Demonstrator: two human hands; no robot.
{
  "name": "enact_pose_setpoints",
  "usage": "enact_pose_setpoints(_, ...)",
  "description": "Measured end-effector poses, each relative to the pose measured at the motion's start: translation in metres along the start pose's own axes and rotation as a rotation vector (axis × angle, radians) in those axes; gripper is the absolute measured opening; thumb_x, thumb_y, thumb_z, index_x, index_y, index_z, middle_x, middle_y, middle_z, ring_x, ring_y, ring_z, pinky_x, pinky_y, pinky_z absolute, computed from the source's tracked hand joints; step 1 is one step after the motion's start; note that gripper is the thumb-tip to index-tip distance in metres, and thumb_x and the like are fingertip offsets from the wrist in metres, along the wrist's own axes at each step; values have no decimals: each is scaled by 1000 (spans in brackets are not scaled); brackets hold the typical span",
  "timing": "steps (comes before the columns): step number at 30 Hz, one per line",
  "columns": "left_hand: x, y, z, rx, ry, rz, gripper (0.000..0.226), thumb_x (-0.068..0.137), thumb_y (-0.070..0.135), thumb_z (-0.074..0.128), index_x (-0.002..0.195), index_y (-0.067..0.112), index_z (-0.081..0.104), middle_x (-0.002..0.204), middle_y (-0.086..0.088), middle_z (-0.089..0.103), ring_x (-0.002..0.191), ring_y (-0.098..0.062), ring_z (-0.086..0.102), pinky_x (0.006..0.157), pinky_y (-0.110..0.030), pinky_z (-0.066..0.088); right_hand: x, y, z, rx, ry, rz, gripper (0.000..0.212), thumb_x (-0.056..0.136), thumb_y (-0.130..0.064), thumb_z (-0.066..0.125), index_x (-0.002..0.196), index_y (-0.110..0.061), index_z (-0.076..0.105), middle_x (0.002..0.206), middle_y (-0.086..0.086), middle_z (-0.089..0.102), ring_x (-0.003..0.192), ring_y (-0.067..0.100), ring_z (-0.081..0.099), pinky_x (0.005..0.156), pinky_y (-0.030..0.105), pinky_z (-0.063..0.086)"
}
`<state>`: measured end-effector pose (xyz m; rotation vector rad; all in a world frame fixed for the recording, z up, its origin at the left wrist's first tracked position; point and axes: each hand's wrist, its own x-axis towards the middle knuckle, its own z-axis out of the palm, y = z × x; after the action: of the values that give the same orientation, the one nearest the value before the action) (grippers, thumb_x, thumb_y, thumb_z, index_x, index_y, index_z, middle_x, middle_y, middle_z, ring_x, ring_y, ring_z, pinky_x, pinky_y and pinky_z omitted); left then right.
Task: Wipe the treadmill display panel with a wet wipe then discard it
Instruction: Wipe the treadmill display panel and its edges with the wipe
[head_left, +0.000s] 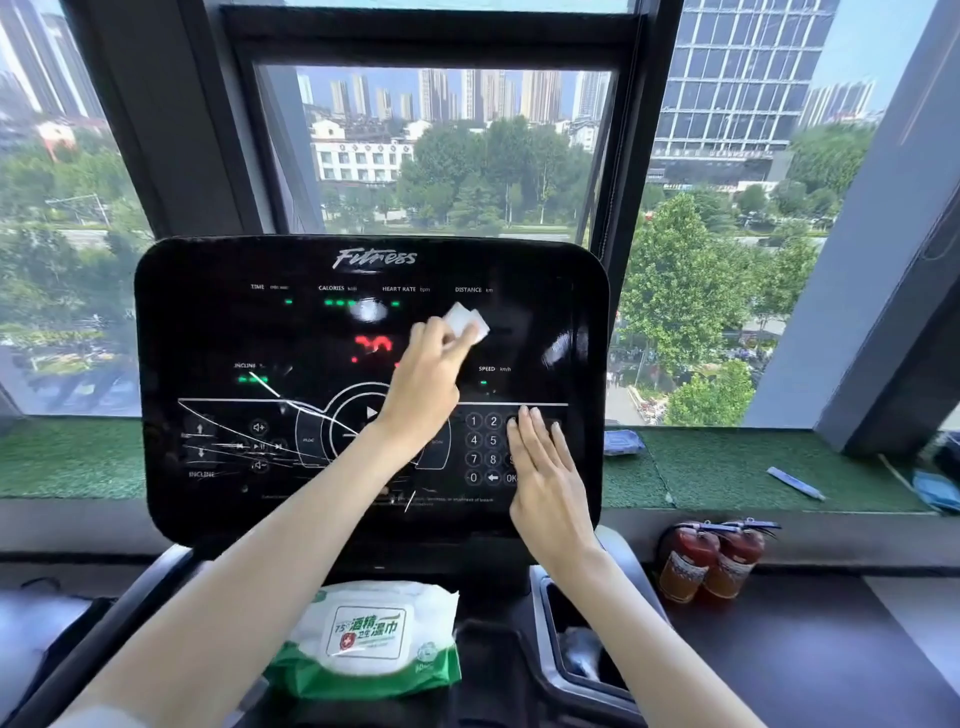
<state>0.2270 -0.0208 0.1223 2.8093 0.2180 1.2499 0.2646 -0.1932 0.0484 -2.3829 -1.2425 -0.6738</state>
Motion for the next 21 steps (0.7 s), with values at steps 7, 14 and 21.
enact_pose_setpoints(7, -14, 16, 8, 47, -131, 153, 65, 66, -19, 53, 125, 8, 54, 103, -14, 52, 88, -25, 38, 63, -38, 52, 6, -7, 3, 11, -10, 32, 64, 69, 0, 22, 127, 8, 49, 137, 24, 46, 131, 33, 40, 109, 43, 19)
enact_pose_setpoints(14, -1, -11, -6, -103, 205, -403, 68, 72, -22, 47, 131, 12, 51, 97, -15, 46, 91, -28, 43, 78, -28, 42, 5, -8, 5, -26, -22, 33, 66, 70, 0, 19, 129, 8, 46, 138, 24, 44, 133, 33, 37, 109, 45, 18)
enact_pose_setpoints(21, -21, -10, 8, 29, -117, 214, 65, 68, -19, 53, 127, 8, 52, 95, -11, 50, 85, -26, 44, 64, -40, 54, 7, -6, 2, -80, -53, 13, 63, 70, -1, 22, 127, 10, 49, 135, 26, 47, 130, 35, 41, 107, 47, 19)
